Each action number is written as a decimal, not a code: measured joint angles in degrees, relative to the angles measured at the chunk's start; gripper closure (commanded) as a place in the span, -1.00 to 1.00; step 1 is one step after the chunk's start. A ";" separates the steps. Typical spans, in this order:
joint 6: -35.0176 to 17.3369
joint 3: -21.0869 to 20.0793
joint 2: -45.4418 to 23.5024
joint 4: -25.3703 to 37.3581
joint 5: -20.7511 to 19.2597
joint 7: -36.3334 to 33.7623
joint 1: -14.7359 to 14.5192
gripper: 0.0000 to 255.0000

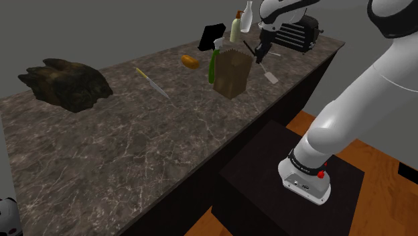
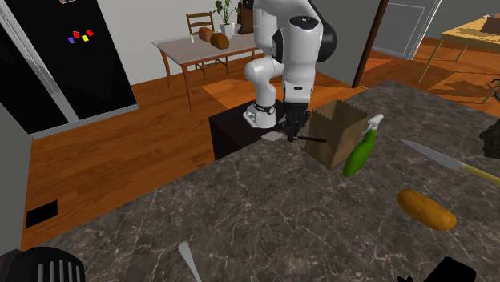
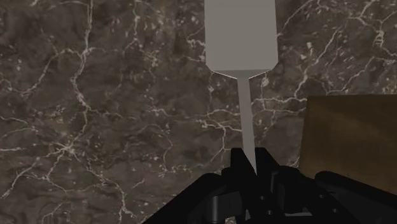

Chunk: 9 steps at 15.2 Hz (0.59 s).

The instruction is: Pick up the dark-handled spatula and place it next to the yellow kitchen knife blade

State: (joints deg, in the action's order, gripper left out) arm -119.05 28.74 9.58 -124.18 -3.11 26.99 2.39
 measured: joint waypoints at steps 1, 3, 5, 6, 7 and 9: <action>-0.33 -0.97 0.65 -0.93 -0.31 -1.69 -0.52 1.00; -0.15 -2.90 2.41 -2.43 -1.03 -4.96 -1.43 1.00; -0.49 -4.53 3.95 -3.58 -1.48 -8.06 -2.13 1.00; -0.74 -5.26 5.16 -4.29 -1.84 -9.59 -2.34 1.00; -1.04 -6.39 6.75 -5.03 -2.01 -11.54 -2.84 1.00; -0.60 -8.17 7.63 -4.31 -1.60 -14.16 -4.06 1.00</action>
State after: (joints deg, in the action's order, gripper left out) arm -119.66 20.58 17.21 -128.49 -4.70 12.84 -1.67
